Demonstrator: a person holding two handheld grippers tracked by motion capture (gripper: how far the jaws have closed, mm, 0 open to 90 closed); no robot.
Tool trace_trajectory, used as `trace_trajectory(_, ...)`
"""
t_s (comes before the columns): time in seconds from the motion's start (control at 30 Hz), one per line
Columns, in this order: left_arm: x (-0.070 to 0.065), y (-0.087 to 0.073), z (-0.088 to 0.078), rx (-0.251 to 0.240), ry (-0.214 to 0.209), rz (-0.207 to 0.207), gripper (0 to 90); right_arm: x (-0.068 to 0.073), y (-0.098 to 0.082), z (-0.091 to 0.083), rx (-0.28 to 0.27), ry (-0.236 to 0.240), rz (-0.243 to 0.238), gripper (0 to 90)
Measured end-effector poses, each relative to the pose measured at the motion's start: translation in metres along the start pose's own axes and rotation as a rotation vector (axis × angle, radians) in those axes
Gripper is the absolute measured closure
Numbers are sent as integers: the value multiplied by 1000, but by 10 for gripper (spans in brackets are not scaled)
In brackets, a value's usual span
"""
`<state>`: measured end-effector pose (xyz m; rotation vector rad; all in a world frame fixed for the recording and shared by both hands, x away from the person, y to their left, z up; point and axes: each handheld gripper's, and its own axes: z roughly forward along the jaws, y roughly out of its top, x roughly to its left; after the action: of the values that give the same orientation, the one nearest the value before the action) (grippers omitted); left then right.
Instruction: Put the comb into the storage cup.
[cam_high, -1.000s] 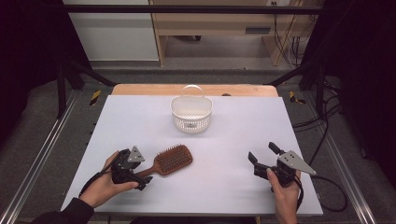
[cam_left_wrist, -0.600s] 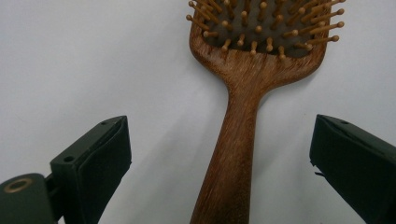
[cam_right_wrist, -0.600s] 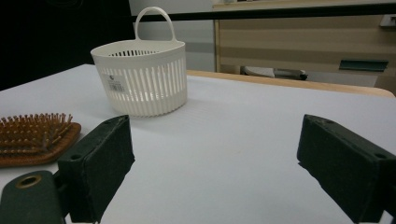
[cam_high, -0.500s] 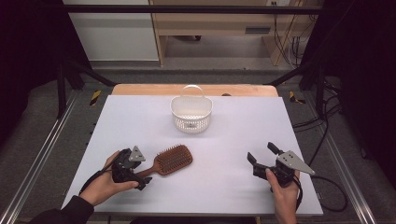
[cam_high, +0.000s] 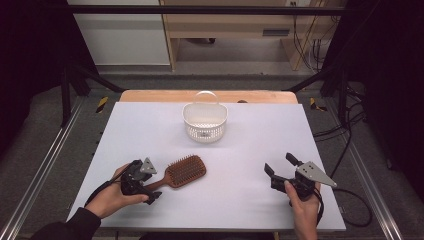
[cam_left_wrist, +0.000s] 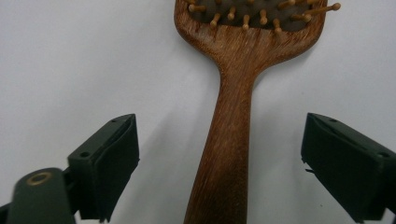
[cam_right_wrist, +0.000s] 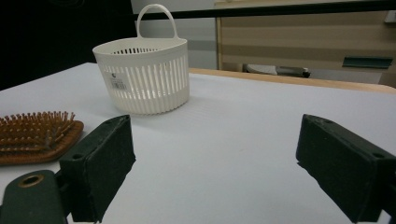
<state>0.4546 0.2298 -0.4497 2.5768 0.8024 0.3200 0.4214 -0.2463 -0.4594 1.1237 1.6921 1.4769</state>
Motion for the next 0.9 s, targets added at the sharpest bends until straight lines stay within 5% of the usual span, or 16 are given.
trace_trajectory(0.5,3,8,-2,-14,-58,17,413,6,-2,6,16,24,-11,118)
trace_trajectory(0.9,-1,31,6,86,-101,85,581,5,-3,5,16,27,1,118)
